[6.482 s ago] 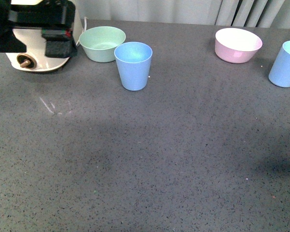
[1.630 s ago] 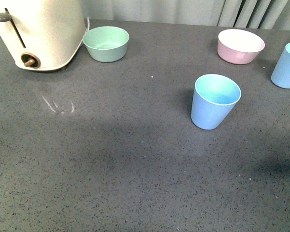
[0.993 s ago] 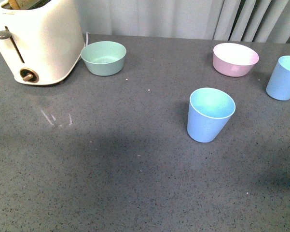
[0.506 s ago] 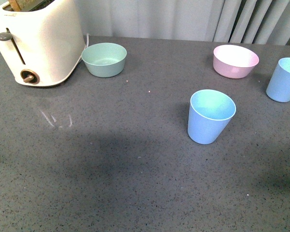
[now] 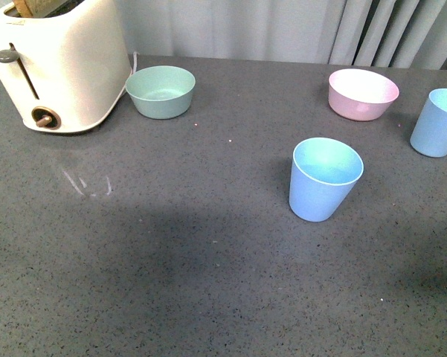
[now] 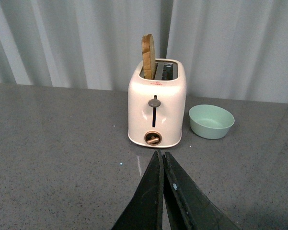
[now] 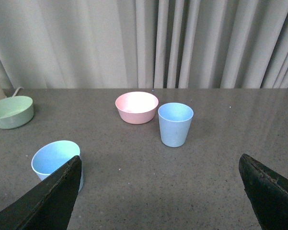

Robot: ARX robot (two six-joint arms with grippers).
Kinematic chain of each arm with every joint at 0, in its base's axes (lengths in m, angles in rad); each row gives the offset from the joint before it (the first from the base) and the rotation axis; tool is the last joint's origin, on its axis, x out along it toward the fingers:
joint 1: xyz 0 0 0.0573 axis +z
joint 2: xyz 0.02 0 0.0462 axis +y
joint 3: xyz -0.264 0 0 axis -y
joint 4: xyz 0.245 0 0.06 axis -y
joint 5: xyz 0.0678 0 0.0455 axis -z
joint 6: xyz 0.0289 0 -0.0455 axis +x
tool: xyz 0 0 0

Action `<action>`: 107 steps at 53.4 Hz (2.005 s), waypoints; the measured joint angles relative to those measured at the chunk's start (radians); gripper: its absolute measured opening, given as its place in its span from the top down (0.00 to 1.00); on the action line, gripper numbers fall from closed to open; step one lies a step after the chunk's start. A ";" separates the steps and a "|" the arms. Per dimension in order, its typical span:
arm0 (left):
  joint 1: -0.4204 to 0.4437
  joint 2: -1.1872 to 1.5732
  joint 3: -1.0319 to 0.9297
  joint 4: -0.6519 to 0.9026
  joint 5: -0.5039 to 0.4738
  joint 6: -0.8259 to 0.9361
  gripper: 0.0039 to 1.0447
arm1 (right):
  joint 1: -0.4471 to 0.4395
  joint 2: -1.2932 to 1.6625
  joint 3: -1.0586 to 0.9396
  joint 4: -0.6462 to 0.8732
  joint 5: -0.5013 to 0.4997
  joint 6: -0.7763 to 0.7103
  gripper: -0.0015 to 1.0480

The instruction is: Stack blue cups with both arms

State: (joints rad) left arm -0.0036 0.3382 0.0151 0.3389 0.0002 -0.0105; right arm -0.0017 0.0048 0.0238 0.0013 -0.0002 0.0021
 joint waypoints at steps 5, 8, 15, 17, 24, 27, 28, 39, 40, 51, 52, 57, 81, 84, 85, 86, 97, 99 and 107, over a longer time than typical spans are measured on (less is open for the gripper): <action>0.000 -0.034 0.000 -0.034 0.000 0.000 0.99 | 0.000 0.000 0.000 0.000 0.000 0.000 0.09; 0.000 -0.056 0.000 -0.056 0.000 0.000 0.99 | 0.000 0.000 0.000 0.000 0.000 0.000 0.09; 0.000 -0.091 0.000 -0.091 0.000 0.000 0.99 | 0.000 0.000 0.000 0.000 0.000 0.000 0.09; 0.000 -0.100 0.000 -0.100 0.000 0.000 0.99 | 0.000 0.000 0.000 0.000 0.000 0.000 0.09; 0.000 -0.138 0.000 -0.137 0.000 0.000 0.99 | 0.000 0.000 0.000 0.000 0.000 0.000 0.09; 0.000 -0.153 0.000 -0.153 0.000 0.000 0.99 | 0.000 0.000 0.000 0.000 0.000 0.000 0.09; 0.000 -0.158 0.000 -0.158 0.000 0.000 0.99 | 0.000 0.000 0.000 0.000 0.000 0.000 0.09; 0.000 -0.329 0.000 -0.334 0.000 0.000 0.99 | 0.000 0.000 0.000 0.000 0.000 0.000 0.09; 0.000 -0.329 0.000 -0.335 0.000 0.000 0.99 | 0.000 0.000 0.000 0.000 0.000 0.000 0.09; 0.000 -0.329 0.000 -0.338 0.000 0.000 0.82 | 0.000 0.000 0.000 0.000 0.000 0.000 0.09; 0.000 -0.329 0.000 -0.338 0.000 0.000 0.78 | -0.001 0.002 0.001 -0.002 -0.006 0.003 0.09; 0.000 -0.329 0.000 -0.338 0.000 0.000 0.65 | -0.093 0.148 0.087 -0.211 -0.228 0.084 0.09; 0.000 -0.329 0.000 -0.338 0.000 0.002 0.08 | -0.195 1.303 0.618 0.122 -0.335 -0.105 0.09; 0.000 -0.329 0.000 -0.338 0.000 0.002 0.08 | -0.172 1.392 0.685 0.122 -0.299 -0.144 0.09; 0.000 -0.330 0.000 -0.338 0.000 0.002 0.08 | -0.164 1.426 0.711 0.122 -0.282 -0.157 0.09; 0.000 -0.329 0.000 -0.338 0.000 0.002 0.08 | -0.156 1.457 0.737 0.120 -0.266 -0.177 0.09; 0.000 -0.329 0.000 -0.338 0.000 0.002 0.08 | -0.097 1.682 0.924 0.089 -0.172 -0.286 0.09; 0.000 -0.329 0.000 -0.338 0.000 0.002 0.08 | -0.092 1.709 0.948 0.078 -0.167 -0.298 0.09; 0.000 -0.329 0.000 -0.338 0.000 0.002 0.08 | -0.084 1.809 1.043 0.046 -0.139 -0.329 0.09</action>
State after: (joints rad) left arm -0.0036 0.0090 0.0154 0.0013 0.0002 -0.0086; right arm -0.0860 1.8133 1.0664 0.0471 -0.1394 -0.3267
